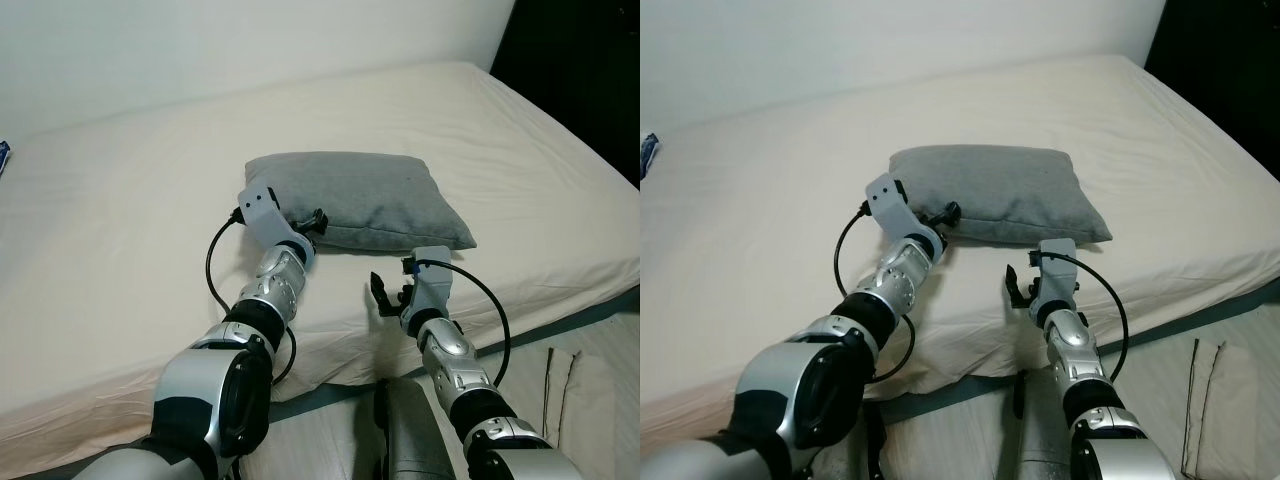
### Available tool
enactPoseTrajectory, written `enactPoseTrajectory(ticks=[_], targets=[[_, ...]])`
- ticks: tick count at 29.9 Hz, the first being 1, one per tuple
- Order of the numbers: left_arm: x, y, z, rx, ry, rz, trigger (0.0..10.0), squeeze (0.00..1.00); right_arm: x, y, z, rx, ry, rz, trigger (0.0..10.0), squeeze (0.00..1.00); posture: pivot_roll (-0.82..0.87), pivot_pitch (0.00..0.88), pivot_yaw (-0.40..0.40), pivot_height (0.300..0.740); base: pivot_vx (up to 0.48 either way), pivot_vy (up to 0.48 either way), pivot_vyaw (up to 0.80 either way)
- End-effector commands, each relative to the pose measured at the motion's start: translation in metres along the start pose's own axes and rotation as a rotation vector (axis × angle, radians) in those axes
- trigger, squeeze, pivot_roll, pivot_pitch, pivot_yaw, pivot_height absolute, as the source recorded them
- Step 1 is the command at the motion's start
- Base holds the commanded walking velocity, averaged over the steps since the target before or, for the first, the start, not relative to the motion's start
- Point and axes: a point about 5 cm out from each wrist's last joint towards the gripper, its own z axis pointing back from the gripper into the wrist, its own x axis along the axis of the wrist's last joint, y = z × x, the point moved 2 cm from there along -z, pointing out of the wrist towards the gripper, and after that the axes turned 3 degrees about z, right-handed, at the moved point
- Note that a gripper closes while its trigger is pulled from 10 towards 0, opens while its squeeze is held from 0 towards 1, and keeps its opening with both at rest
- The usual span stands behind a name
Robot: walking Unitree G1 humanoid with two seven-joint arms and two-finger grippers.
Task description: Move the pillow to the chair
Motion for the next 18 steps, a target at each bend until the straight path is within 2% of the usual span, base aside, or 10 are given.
enactPoseTrajectory(ticks=[1, 3, 4, 7, 8, 9, 12, 15, 16, 18], targets=[[-0.004, 0.008, 0.000, 0.087, 0.020, -0.039, 10.0, 0.00, -0.007, 0.004, 0.003, 0.004, 0.019, -0.005, 10.0, 0.00, -0.12, 0.211, 0.077, 0.557, 0.000, 0.000, 0.00], [0.001, 0.022, 0.001, 0.213, 0.011, -0.090, 10.0, 0.00, -0.008, 0.004, 0.004, -0.001, 0.020, -0.007, 10.0, 0.00, -0.12, 0.211, 0.079, 0.557, 0.000, 0.000, 0.00], [0.001, 0.022, 0.001, 0.213, 0.011, -0.090, 10.0, 0.00, -0.008, 0.004, 0.004, -0.001, 0.020, -0.007, 10.0, 0.00, -0.12, 0.211, 0.079, 0.557, 0.000, 0.000, 0.00], [0.003, 0.036, 0.003, 0.317, 0.014, -0.014, 10.0, 0.00, -0.008, 0.002, 0.004, -0.008, 0.020, -0.010, 10.0, 0.00, -0.12, 0.213, 0.079, 0.557, 0.000, 0.000, 0.00], [0.003, 0.036, 0.003, 0.317, 0.014, -0.014, 10.0, 0.00, -0.008, 0.002, 0.004, -0.008, 0.020, -0.010, 10.0, 0.00, -0.12, 0.213, 0.079, 0.557, 0.000, 0.000, 0.00], [0.004, 0.035, 0.002, 0.315, 0.018, 0.040, 10.0, 0.00, -0.008, 0.002, 0.004, -0.011, 0.021, -0.011, 10.0, 0.00, -0.12, 0.213, 0.079, 0.557, 0.000, 0.000, 0.00], [0.004, 0.030, 0.001, 0.285, 0.025, 0.094, 10.0, 0.00, -0.008, 0.001, 0.004, -0.012, 0.022, -0.011, 10.0, 0.00, -0.11, 0.213, 0.077, 0.557, 0.000, 0.000, 0.00], [0.005, 0.027, 0.000, 0.267, 0.027, 0.116, 10.0, 0.00, -0.008, 0.001, 0.004, -0.012, 0.022, -0.011, 10.0, 0.00, -0.11, 0.212, 0.077, 0.557, 0.000, 0.000, 0.00], [0.005, 0.024, 0.000, 0.251, 0.030, 0.149, 9.6, 0.00, -0.008, 0.002, 0.003, -0.012, 0.022, -0.012, 10.0, 0.00, -0.11, 0.210, 0.076, 0.557, 0.000, 0.000, 0.00], [0.005, 0.022, 0.000, 0.236, 0.033, 0.187, 9.6, 0.00, -0.008, 0.002, 0.003, -0.011, 0.022, -0.012, 10.0, 0.00, -0.11, 0.210, 0.076, 0.557, 0.000, 0.000, 0.00]])
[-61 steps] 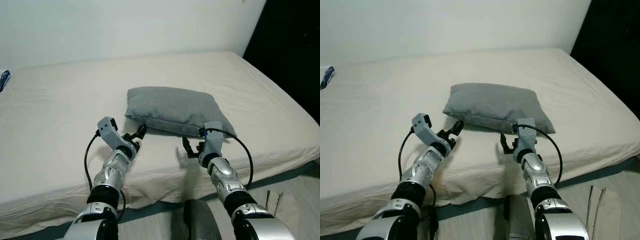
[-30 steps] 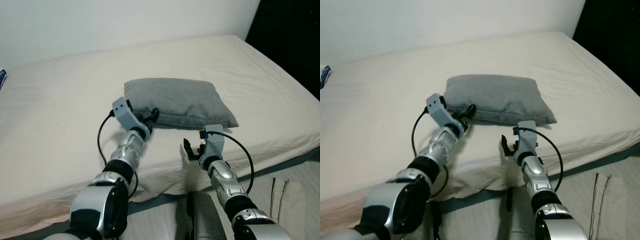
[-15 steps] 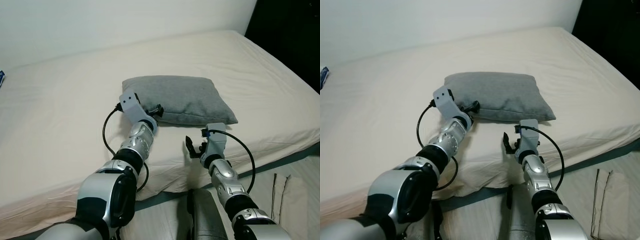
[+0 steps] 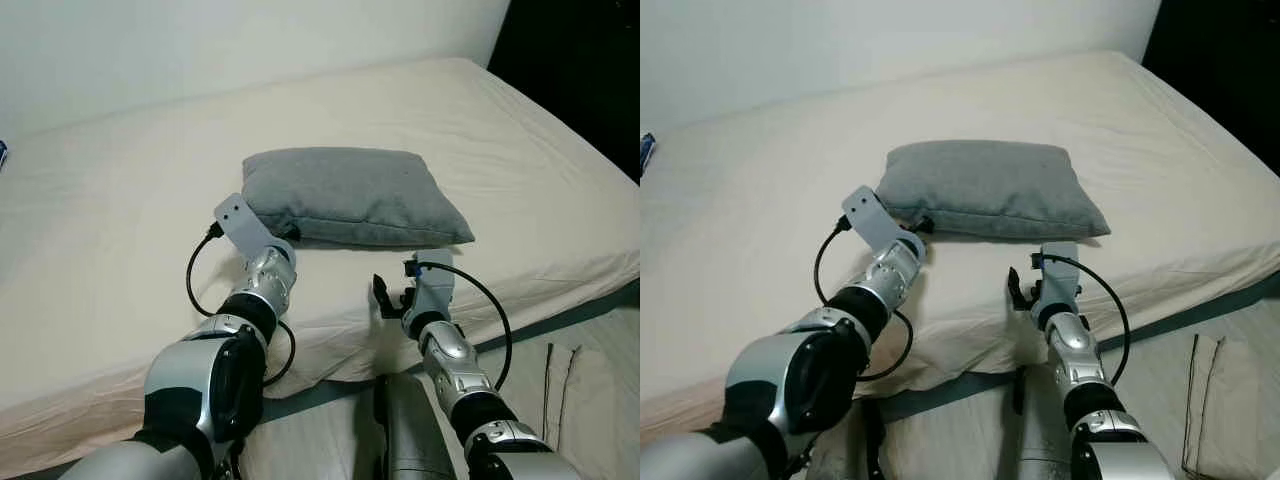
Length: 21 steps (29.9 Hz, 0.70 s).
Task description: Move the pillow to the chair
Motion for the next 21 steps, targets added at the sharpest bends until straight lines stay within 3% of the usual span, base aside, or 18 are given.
enactPoseTrajectory(ticks=[1, 2, 3, 4, 6, 7, 9, 10, 11, 12, 14, 15, 16, 17, 19, 21], targets=[[-0.004, -0.008, 0.001, -0.057, 0.025, 0.033, 4.6, 0.00, -0.004, 0.004, 0.001, 0.005, 0.015, -0.008, 10.0, 0.00, -0.10, 0.207, 0.073, 0.557, 0.000, 0.000, 0.00], [-0.004, -0.016, 0.002, -0.138, 0.027, 0.033, 2.9, 0.00, -0.003, 0.005, 0.001, 0.005, 0.014, -0.008, 10.0, 0.00, -0.10, 0.207, 0.073, 0.557, 0.000, 0.000, 0.00], [-0.004, -0.016, 0.002, -0.138, 0.027, 0.033, 2.9, 0.00, -0.003, 0.005, 0.001, 0.005, 0.014, -0.008, 10.0, 0.00, -0.10, 0.207, 0.073, 0.557, 0.000, 0.000, 0.00], [-0.004, -0.025, 0.004, -0.235, 0.022, -0.007, 0.0, 0.00, -0.003, 0.005, 0.000, 0.005, 0.014, -0.009, 10.0, 0.00, -0.09, 0.204, 0.067, 0.557, 0.000, 0.000, 0.00], [-0.007, -0.034, 0.007, -0.364, 0.021, -0.119, 0.0, 0.00, -0.002, 0.005, -0.001, 0.005, 0.015, -0.010, 10.0, 0.00, -0.08, 0.192, 0.062, 0.557, 0.000, 0.000, 0.00], [-0.007, -0.034, 0.007, -0.364, 0.021, -0.119, 0.0, 0.00, -0.002, 0.005, -0.001, 0.005, 0.015, -0.010, 10.0, 0.00, -0.08, 0.192, 0.062, 0.557, 0.000, 0.000, 0.00], [-0.012, -0.025, 0.008, -0.441, -0.008, -0.499, 0.0, 0.00, -0.001, 0.005, -0.001, 0.011, 0.011, 0.002, 10.0, 0.00, -0.07, 0.167, 0.047, 0.557, 0.000, 0.000, 0.00], [-0.012, -0.025, 0.008, -0.441, -0.008, -0.499, 0.0, 0.00, -0.001, 0.005, -0.001, 0.011, 0.011, 0.002, 10.0, 0.00, -0.07, 0.167, 0.047, 0.557, 0.000, 0.000, 0.00], [-0.010, 0.004, 0.004, -0.409, -0.037, -0.781, 10.0, 0.00, 0.000, 0.005, -0.001, 0.022, 0.000, 0.030, 10.0, 0.00, -0.06, 0.156, 0.029, 0.557, 0.000, 0.000, 0.00], [-0.006, 0.015, 0.003, -0.378, -0.052, -0.826, 10.0, 0.00, 0.001, 0.005, -0.001, 0.026, -0.003, 0.040, 10.0, 0.00, -0.06, 0.154, 0.022, 0.557, 0.000, 0.000, 0.00], [-0.003, 0.021, 0.002, -0.359, -0.061, -0.844, 10.0, 0.00, 0.001, 0.005, -0.001, 0.028, -0.005, 0.045, 10.0, 0.00, -0.06, 0.154, 0.022, 0.557, 0.000, 0.000, 0.00], [0.011, 0.041, 0.000, -0.290, -0.089, -0.835, 10.0, 0.00, 0.002, 0.004, -0.001, 0.034, -0.009, 0.068, 10.0, 0.00, -0.04, 0.146, -0.008, 0.557, 0.000, 0.000, 0.00], [0.011, 0.041, 0.000, -0.290, -0.089, -0.835, 10.0, 0.00, 0.002, 0.004, -0.001, 0.034, -0.009, 0.068, 10.0, 0.00, -0.04, 0.146, -0.008, 0.557, 0.000, 0.000, 0.00], [0.034, 0.074, -0.001, -0.193, -0.135, -0.828, 10.0, 0.00, 0.004, 0.004, -0.002, 0.037, -0.016, 0.108, 10.0, 0.00, -0.03, 0.146, -0.044, 0.557, 0.000, 0.000, 0.00], [0.052, 0.099, 0.002, -0.125, -0.168, -0.804, 10.0, 0.00, 0.009, 0.002, -0.004, 0.034, -0.032, 0.140, 10.0, 0.00, -0.01, 0.155, -0.080, 0.557, 0.000, 0.000, 0.00], [0.059, 0.107, 0.003, -0.100, -0.178, -0.783, 10.0, 0.00, 0.011, 0.002, -0.004, 0.032, -0.042, 0.151, 10.0, 0.00, -0.01, 0.157, -0.086, 0.557, 0.000, 0.000, 0.00]])
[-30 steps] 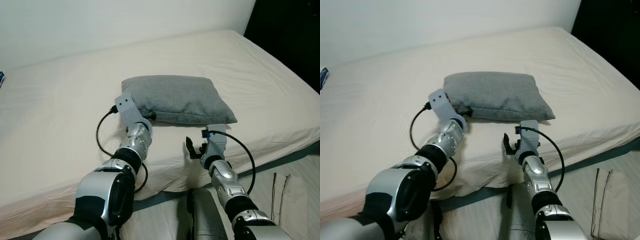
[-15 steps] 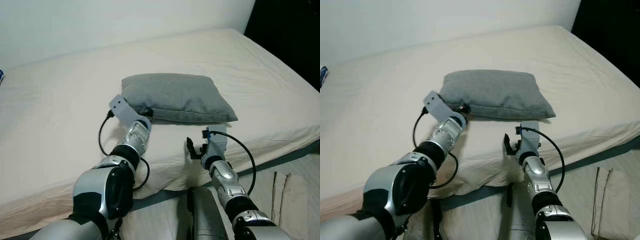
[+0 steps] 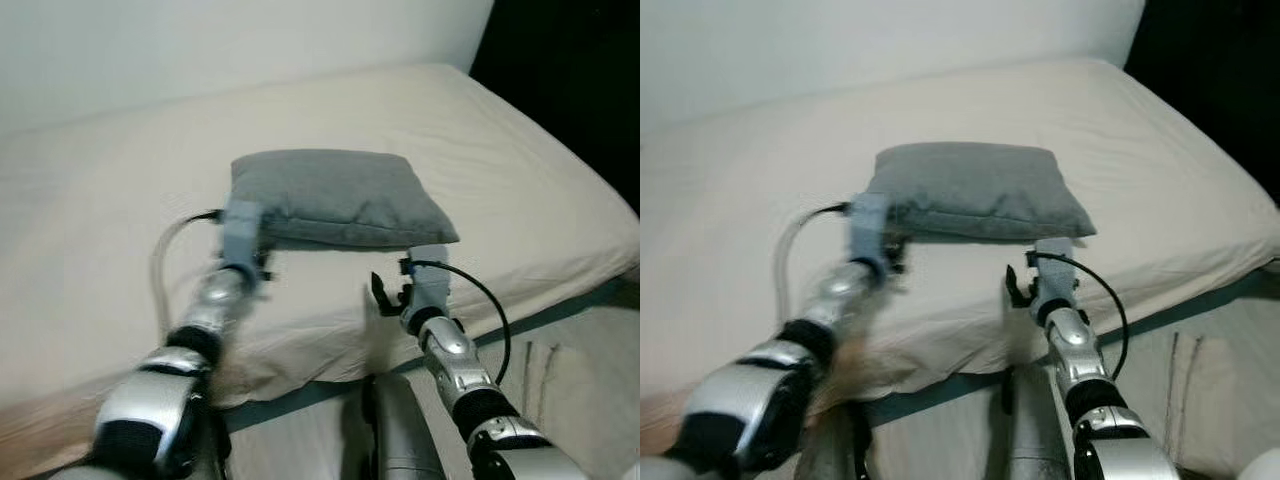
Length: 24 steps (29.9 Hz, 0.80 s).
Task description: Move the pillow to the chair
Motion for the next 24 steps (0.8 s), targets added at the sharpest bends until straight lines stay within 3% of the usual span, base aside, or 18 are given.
enactPoseTrajectory(ticks=[1, 2, 5, 6, 10, 16, 20, 22, 24], targets=[[-0.006, 0.013, 0.004, 0.034, 0.015, 0.025, 10.0, 0.00, 0.005, 0.003, -0.003, 0.010, -0.023, 0.024, 10.0, 0.00, 0.00, 0.161, -0.100, 0.557, 0.000, 0.000, 0.00], [-0.008, 0.024, 0.007, 0.059, 0.027, 0.019, 10.0, 0.00, 0.011, 0.001, -0.005, 0.002, -0.046, 0.030, 10.0, 0.00, 0.01, 0.163, -0.103, 0.557, 0.000, 0.000, 0.00], [-0.010, 0.029, 0.008, 0.072, 0.034, 0.009, 10.0, 0.00, 0.015, 0.000, -0.006, -0.004, -0.062, 0.033, 10.0, 0.00, 0.02, 0.174, -0.109, 0.557, 0.000, 0.000, 0.00], [-0.010, 0.039, 0.012, 0.092, 0.027, -0.016, 10.0, 0.00, 0.026, -0.002, -0.009, -0.013, -0.109, 0.054, 10.0, 0.00, 0.04, 0.206, -0.102, 0.557, 0.000, 0.000, 0.00], [-0.009, 0.041, 0.013, 0.094, 0.017, -0.025, 10.0, 0.00, 0.031, -0.003, -0.010, -0.015, -0.129, 0.067, 10.0, 0.00, 0.04, 0.210, -0.101, 0.557, 0.000, 0.000, 0.00], [0.008, 0.029, 0.007, 0.066, -0.023, -0.050, 10.0, 0.00, 0.046, -0.009, -0.015, -0.038, -0.168, 0.106, 10.0, 0.00, 0.05, 0.280, -0.067, 0.557, 0.000, 0.000, 0.00], [0.019, 0.016, 0.001, 0.025, -0.025, -0.011, 10.0, 0.00, 0.055, -0.014, -0.019, -0.055, -0.187, 0.102, 10.0, 0.00, 0.05, 0.305, -0.054, 0.557, 0.000, 0.000, 0.00], [0.026, 0.006, -0.003, -0.015, -0.027, 0.029, 10.0, 0.00, 0.057, -0.018, -0.020, -0.070, -0.184, 0.077, 10.0, 0.00, 0.05, 0.330, -0.042, 0.557, 0.000, 0.000, 0.00], [0.035, -0.010, -0.008, -0.079, -0.032, 0.141, 10.0, 0.00, 0.058, -0.018, -0.021, -0.078, -0.182, 0.058, 10.0, 0.00, 0.05, 0.357, -0.023, 0.557, 0.000, 0.000, 0.00]])
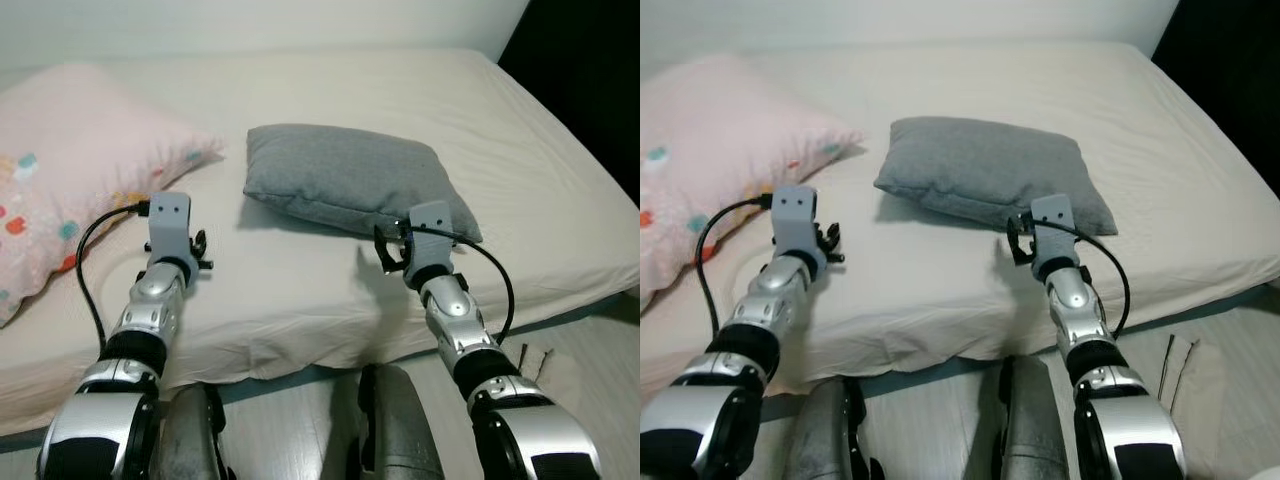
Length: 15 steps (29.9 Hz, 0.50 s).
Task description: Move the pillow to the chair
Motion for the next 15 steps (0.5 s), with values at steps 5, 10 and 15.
enactPoseTrajectory(ticks=[5, 10, 15], targets=[[0.007, -0.031, -0.008, -0.126, 0.020, 0.315, 10.0, 0.00, -0.007, 0.001, 0.002, -0.016, 0.025, -0.037, 10.0, 0.00, 0.05, 0.373, -0.012, 0.557, 0.000, 0.000, 0.00], [0.025, -0.052, -0.012, -0.264, -0.038, 0.673, 10.0, 1.00, -0.007, 0.004, 0.002, -0.020, 0.025, -0.051, 10.0, 0.00, 0.04, 0.369, -0.003, 0.557, 0.000, 0.000, 0.00], [0.025, -0.061, -0.006, -0.414, -0.055, 0.841, 10.0, 1.00, -0.007, 0.007, 0.002, -0.008, 0.027, -0.055, 10.0, 0.00, 0.03, 0.370, -0.001, 0.557, 0.000, 0.000, 0.00]])
